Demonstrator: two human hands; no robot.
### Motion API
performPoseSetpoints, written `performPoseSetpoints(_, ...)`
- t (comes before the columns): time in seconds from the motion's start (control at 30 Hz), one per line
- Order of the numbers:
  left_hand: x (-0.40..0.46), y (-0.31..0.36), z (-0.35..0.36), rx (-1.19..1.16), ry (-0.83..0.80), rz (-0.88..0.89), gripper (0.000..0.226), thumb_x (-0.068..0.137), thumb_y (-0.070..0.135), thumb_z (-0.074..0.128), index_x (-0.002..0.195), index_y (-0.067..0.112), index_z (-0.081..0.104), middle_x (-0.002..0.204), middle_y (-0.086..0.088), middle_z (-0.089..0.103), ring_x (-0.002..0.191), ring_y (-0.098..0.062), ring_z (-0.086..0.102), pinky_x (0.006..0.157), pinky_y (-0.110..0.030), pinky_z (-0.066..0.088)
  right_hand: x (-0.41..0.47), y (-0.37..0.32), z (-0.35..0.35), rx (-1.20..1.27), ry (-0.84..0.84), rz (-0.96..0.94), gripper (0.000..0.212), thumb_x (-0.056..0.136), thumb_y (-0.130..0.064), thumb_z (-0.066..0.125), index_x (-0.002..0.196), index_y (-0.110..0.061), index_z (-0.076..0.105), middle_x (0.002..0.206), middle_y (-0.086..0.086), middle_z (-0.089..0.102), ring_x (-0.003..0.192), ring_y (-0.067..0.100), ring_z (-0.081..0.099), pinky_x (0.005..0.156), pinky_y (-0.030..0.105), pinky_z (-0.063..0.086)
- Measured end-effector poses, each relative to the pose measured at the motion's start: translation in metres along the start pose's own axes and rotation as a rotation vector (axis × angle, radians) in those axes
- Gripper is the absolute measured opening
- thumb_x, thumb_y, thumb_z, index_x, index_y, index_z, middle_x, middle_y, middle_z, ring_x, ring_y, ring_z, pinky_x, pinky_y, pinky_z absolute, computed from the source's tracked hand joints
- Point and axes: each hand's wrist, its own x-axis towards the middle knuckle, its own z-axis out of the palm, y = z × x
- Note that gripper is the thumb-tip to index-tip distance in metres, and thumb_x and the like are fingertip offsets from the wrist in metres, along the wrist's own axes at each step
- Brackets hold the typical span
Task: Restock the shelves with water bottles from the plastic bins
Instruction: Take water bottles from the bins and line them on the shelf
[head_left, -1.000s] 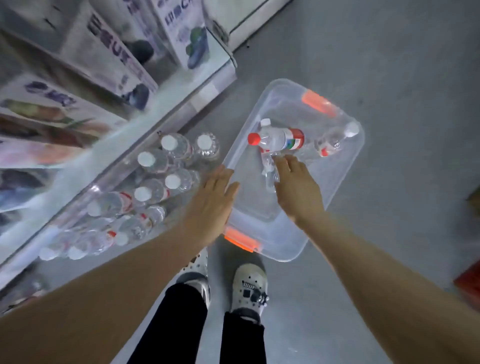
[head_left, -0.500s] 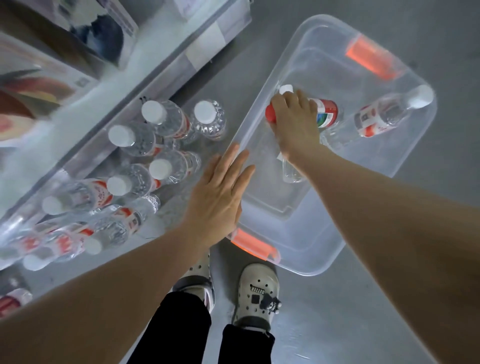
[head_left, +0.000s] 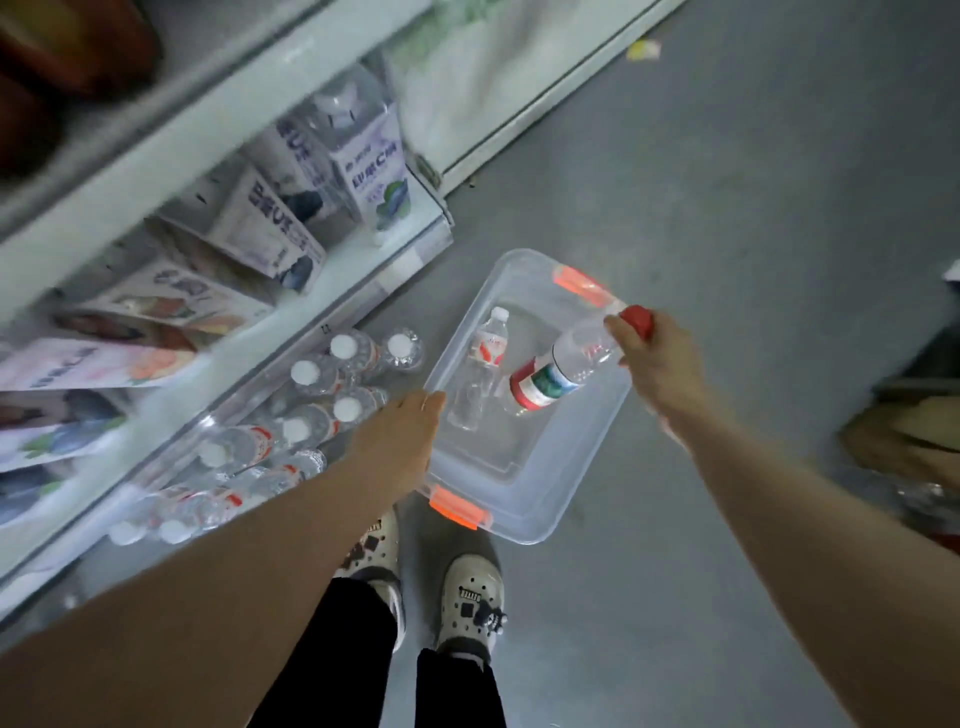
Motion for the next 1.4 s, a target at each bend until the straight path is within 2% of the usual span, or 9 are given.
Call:
performPoseSetpoints(0.07, -0.036, 0.014, -0.037, -0.054, 0.002, 0.003, 0.074, 0.089, 0.024, 0.064, 0.147, 0.014, 0.02, 0.142, -0.007, 0.037, 0.13, -0.026, 0.042, 0.099, -0.037, 0.043, -0.035, -0.034, -0.042, 0.032, -0.089, -0.04, 0.05, 0.074, -0.066, 0.057, 0.1, -0.023, 0.06, 0.09, 0.004, 0.068, 0.086, 0.03, 0.065, 0.081, 0.046, 0.053)
performPoseSetpoints(0.27, -0.176, 0.082, -0.143, -0.409, 0.083, 0.057, 0.09, 0.078, 0.037, 0.075, 0.149, 0.022, 0.022, 0.149, 0.001, 0.032, 0.134, -0.019, 0.037, 0.104, -0.029, 0.033, -0.156, -0.161, -0.157, -0.001, -0.225, -0.325, 0.021, 0.091, -0.042, 0.064, 0.087, -0.022, 0.059, 0.085, -0.004, 0.066, 0.083, 0.019, 0.061, 0.081, 0.036, 0.047)
performPoseSetpoints(0.43, -0.288, 0.13, -0.201, -0.72, 0.314, -0.071, 0.087, 0.058, 0.054, 0.081, 0.13, 0.023, 0.043, 0.122, 0.005, 0.059, 0.113, -0.017, 0.058, 0.094, -0.036, 0.046, -0.268, -0.262, -0.223, -0.108, -0.031, -0.499, 0.045, 0.087, -0.06, 0.057, 0.069, -0.02, 0.045, 0.066, -0.001, 0.062, 0.071, 0.028, 0.064, 0.069, 0.037, 0.047)
performPoseSetpoints(0.57, -0.359, 0.141, -0.241, -0.853, 0.503, -0.079, 0.074, 0.057, 0.057, 0.074, 0.119, 0.026, 0.047, 0.111, 0.01, 0.064, 0.104, -0.012, 0.062, 0.089, -0.034, 0.049, -0.349, -0.334, -0.257, -0.238, 0.048, -0.7, 0.046, 0.091, -0.057, 0.054, 0.073, -0.016, 0.045, 0.068, 0.006, 0.057, 0.074, 0.03, 0.055, 0.061, 0.036, 0.034)
performPoseSetpoints(0.7, -0.424, 0.129, -0.28, -0.932, 0.549, 0.007, 0.066, 0.061, 0.047, 0.08, 0.119, 0.033, 0.053, 0.11, 0.014, 0.067, 0.103, -0.004, 0.063, 0.095, -0.036, 0.05, -0.402, -0.39, -0.275, 0.059, -0.438, -0.697, 0.03, 0.088, -0.041, 0.064, 0.109, -0.022, 0.054, 0.111, 0.013, 0.064, 0.087, 0.02, 0.058, 0.082, 0.045, 0.052)
performPoseSetpoints(0.77, -0.454, 0.119, -0.295, -0.957, 0.54, 0.049, 0.061, 0.066, 0.035, 0.082, 0.121, 0.033, 0.054, 0.109, 0.013, 0.068, 0.101, -0.004, 0.064, 0.095, -0.035, 0.051, -0.423, -0.41, -0.278, 0.051, -0.526, -0.736, 0.032, 0.081, -0.039, 0.065, 0.109, -0.03, 0.053, 0.114, 0.013, 0.067, 0.092, 0.025, 0.064, 0.09, 0.054, 0.051)
performPoseSetpoints(0.93, -0.527, 0.096, -0.323, -0.97, 0.649, 0.014, 0.067, 0.068, 0.028, 0.087, 0.121, 0.032, 0.045, 0.108, 0.017, 0.063, 0.094, 0.008, 0.061, 0.083, -0.012, 0.047, -0.488, -0.467, -0.26, -0.157, -0.201, -1.004, 0.039, 0.09, -0.048, 0.059, 0.116, -0.019, 0.054, 0.104, 0.003, 0.064, 0.098, 0.025, 0.062, 0.086, 0.037, 0.05)
performPoseSetpoints(1.17, -0.635, 0.048, -0.323, -0.871, 0.971, -0.206, 0.088, 0.061, 0.042, 0.088, 0.13, 0.025, 0.036, 0.112, 0.01, 0.058, 0.1, -0.01, 0.059, 0.086, -0.027, 0.049, -0.618, -0.534, -0.209, -0.257, 0.182, -1.188, 0.048, 0.09, -0.056, 0.052, 0.105, -0.011, 0.054, 0.104, 0.011, 0.063, 0.102, 0.035, 0.058, 0.073, 0.037, 0.041)
performPoseSetpoints(1.4, -0.788, -0.036, -0.295, -0.796, 1.22, -0.32, 0.073, 0.064, 0.049, 0.081, 0.125, 0.026, 0.047, 0.111, 0.005, 0.067, 0.096, -0.014, 0.065, 0.087, -0.038, 0.054, -0.78, -0.595, -0.139, -0.212, 0.177, -1.394, 0.056, 0.086, -0.067, 0.049, 0.111, -0.017, 0.058, 0.106, 0.009, 0.064, 0.1, 0.033, 0.059, 0.081, 0.039, 0.047)
